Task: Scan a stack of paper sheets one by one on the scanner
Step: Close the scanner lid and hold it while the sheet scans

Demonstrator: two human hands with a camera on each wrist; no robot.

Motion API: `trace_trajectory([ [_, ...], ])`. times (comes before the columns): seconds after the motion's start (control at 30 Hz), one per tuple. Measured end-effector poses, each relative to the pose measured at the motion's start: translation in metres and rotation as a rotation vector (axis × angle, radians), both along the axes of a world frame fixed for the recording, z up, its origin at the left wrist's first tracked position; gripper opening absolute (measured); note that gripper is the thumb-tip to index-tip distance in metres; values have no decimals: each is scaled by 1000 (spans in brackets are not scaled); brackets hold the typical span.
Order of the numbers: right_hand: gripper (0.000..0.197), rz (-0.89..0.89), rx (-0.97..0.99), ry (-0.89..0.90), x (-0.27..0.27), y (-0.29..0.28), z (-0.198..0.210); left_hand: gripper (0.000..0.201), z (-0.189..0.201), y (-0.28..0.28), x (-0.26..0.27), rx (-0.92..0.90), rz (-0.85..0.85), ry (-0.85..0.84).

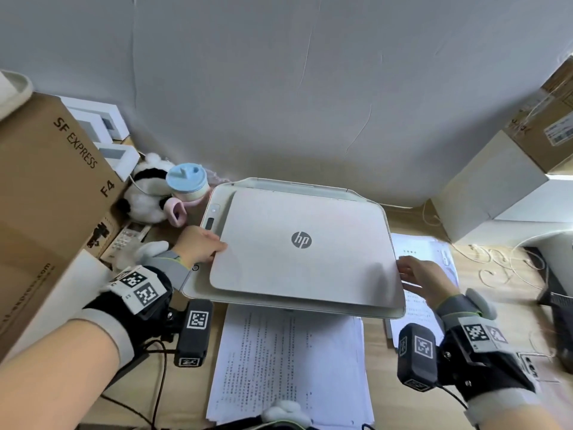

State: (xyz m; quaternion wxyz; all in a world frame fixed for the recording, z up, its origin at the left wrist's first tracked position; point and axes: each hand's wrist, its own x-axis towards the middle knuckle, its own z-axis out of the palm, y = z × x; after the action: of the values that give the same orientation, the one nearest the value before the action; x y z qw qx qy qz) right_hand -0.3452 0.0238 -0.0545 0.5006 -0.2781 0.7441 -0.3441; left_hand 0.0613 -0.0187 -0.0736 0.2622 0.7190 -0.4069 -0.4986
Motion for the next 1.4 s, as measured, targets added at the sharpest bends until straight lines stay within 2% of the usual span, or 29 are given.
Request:
trace_trajectory([
  [0.13, 19, -9, -1, 14, -1, 0, -1, 21, -6, 5, -3, -17, 30, -16],
  [0.23, 17, -29, -9, 10, -1, -2, -2, 8, -8, 6, 0, -6, 45, -79],
  [0.3, 15, -66, -40, 19, -2, -3, -4, 18, -10, 3, 6, -49, 66, -124],
  [0.4, 14, -116, -77, 51, -3, -2, -11, 8, -7, -1, 17, -153, 146, -239],
  [0.43, 16, -125, -77, 61, -4, -1, -14, 14, -7, -2, 21, -156, 171, -257],
  [0.5, 15, -126, -62, 60, -4, 2, -19, 27, -10, -2, 27, -108, 215, -226],
  [0.6, 18, -101, -23, 30, -3, 6, -28, 8, -20, -1, 32, -27, 179, -83],
  [0.77, 12, -74, 15, 65, -5, 8, -41, 28, -86, -18, 59, 34, 213, -43],
  [0.87, 9, -70, 16, 72, -7, 7, -45, 28, -74, -14, 52, 52, 242, -27],
  [1.0, 7, -79, 18, 74, -7, 6, -45, 18, -74, -19, 54, 56, 236, -27],
  [1.23, 14, -96, 11, 66, -6, 7, -47, 16, -50, -7, 38, 30, 273, -58],
  [1.4, 28, -103, -12, 80, -1, 12, -44, 34, -54, 3, 37, 48, 318, -146],
])
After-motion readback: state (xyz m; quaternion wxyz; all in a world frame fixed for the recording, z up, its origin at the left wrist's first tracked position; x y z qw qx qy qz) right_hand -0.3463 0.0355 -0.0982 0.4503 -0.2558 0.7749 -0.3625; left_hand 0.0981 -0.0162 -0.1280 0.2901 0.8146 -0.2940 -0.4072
